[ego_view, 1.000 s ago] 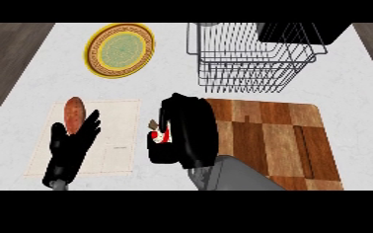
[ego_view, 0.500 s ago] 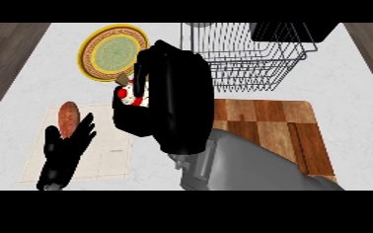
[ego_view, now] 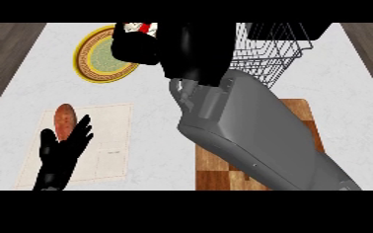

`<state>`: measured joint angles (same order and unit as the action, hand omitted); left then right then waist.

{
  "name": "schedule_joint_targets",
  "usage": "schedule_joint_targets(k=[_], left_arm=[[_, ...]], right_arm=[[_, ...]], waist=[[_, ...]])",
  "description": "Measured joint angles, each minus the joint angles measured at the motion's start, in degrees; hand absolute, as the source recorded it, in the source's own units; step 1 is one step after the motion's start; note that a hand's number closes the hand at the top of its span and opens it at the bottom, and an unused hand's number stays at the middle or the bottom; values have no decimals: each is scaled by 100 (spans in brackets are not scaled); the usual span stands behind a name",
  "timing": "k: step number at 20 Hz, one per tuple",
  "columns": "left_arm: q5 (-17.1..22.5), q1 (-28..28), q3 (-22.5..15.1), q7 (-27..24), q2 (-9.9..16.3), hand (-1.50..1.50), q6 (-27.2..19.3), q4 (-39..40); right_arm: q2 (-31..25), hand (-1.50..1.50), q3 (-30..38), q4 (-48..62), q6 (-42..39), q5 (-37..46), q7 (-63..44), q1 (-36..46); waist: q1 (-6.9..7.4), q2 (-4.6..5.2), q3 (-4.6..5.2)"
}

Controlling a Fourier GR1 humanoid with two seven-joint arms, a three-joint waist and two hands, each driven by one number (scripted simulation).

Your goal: Pick the cupcake from the cutting board and place it in the basket

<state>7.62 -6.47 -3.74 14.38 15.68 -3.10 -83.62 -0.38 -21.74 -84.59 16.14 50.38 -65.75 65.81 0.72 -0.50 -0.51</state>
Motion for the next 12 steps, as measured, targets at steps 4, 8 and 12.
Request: schedule_joint_targets(k=[4,8,12], left_arm=[[5,-5,54,14,8,0,14,-28],[-20,16,84,-85,-23,0,48,57],[-80,-49,52,-109,-72,0,31,-64]], right_arm=[[-17,150,474,492,-92,-34,165,171],[-93,150,851,986,-164,-96,414,299],[-197,150,1165,1470,-148,-212,776,290]], waist=[[-6,16,2],[-8,26,-4],[4,35,1]])
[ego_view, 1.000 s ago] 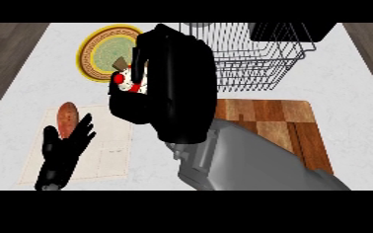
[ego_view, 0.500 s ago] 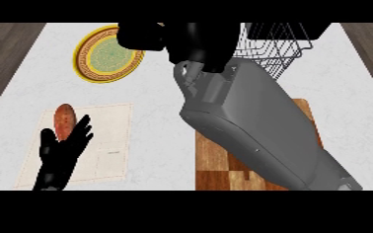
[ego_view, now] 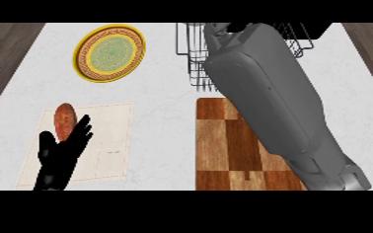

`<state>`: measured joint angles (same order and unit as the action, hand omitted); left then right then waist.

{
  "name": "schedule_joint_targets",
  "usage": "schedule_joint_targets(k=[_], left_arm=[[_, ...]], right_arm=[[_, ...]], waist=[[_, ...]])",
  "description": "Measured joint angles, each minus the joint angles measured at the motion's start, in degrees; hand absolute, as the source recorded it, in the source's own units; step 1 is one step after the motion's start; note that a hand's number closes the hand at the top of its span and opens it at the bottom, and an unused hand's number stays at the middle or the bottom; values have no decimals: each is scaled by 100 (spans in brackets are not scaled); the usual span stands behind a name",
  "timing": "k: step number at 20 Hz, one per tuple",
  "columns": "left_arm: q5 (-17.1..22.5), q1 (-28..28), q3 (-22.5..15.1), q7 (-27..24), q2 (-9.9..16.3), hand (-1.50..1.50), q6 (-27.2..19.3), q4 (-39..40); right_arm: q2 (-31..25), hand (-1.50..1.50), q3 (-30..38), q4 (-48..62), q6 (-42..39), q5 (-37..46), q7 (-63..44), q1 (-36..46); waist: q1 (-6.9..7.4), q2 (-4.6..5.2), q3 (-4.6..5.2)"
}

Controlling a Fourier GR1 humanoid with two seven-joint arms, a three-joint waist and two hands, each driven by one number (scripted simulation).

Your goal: Pick the cupcake from the cutting board and place it in the basket

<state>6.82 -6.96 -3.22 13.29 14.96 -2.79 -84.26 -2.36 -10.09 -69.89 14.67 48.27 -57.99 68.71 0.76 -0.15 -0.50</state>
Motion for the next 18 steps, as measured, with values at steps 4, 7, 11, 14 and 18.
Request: schedule_joint_targets(k=[4,7,11,14,18], left_arm=[[-20,58,3,95,-16,0,27,18],[-39,49,4,85,-34,0,46,3],[-29,69,70,31,-50,0,78,82],[-35,72,77,93,-59,0,102,53],[-136,40,39,127,-126,0,45,-27]], right_arm=[[-28,150,352,545,263,-187,493,-58],[30,150,611,744,582,-375,796,-219],[97,150,928,947,957,-713,1331,-519],[129,150,1091,1212,1166,-918,1776,-664],[84,150,1283,1491,1318,-1150,2358,-846]], waist=[[20,15,-3],[23,17,-6],[14,16,-10],[19,16,-11],[14,12,-10]])
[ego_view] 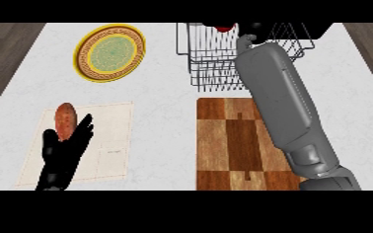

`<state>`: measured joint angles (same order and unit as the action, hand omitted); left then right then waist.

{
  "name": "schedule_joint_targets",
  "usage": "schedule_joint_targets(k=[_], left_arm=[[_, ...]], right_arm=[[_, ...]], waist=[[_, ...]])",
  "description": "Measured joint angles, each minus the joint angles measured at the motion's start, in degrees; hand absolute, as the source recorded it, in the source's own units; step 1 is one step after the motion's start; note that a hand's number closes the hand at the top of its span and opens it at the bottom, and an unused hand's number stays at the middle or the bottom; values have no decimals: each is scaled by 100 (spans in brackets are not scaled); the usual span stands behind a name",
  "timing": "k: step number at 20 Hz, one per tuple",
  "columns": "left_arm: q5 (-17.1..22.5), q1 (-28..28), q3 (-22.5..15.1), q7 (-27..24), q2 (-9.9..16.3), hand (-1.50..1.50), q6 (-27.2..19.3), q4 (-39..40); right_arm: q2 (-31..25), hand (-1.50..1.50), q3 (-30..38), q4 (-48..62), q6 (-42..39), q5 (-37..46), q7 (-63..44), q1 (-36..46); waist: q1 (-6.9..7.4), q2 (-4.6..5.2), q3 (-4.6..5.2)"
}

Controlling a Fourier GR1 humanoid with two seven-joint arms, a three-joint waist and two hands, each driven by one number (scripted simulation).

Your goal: Pick the cupcake from the cutting board and place it in the basket

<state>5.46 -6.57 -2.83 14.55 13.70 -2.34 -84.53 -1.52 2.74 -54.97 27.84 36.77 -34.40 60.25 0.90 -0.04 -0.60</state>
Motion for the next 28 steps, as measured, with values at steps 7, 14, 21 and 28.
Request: schedule_joint_targets(k=[7,14,21,28], left_arm=[[-65,-19,7,-62,-56,0,-16,26],[-84,-119,55,-86,-96,0,12,-64],[-79,-95,135,6,-88,0,83,-11],[-3,-126,300,27,3,0,200,20]], right_arm=[[-508,-150,-171,693,-144,617,-118,-121],[-842,-150,-190,551,-393,652,248,-323],[-923,-150,51,-64,-253,475,193,-475],[-1434,-150,479,-1180,-482,123,-104,-1176]], waist=[[-22,-6,1],[-49,-22,6],[-90,-39,1],[-156,-59,-2]])
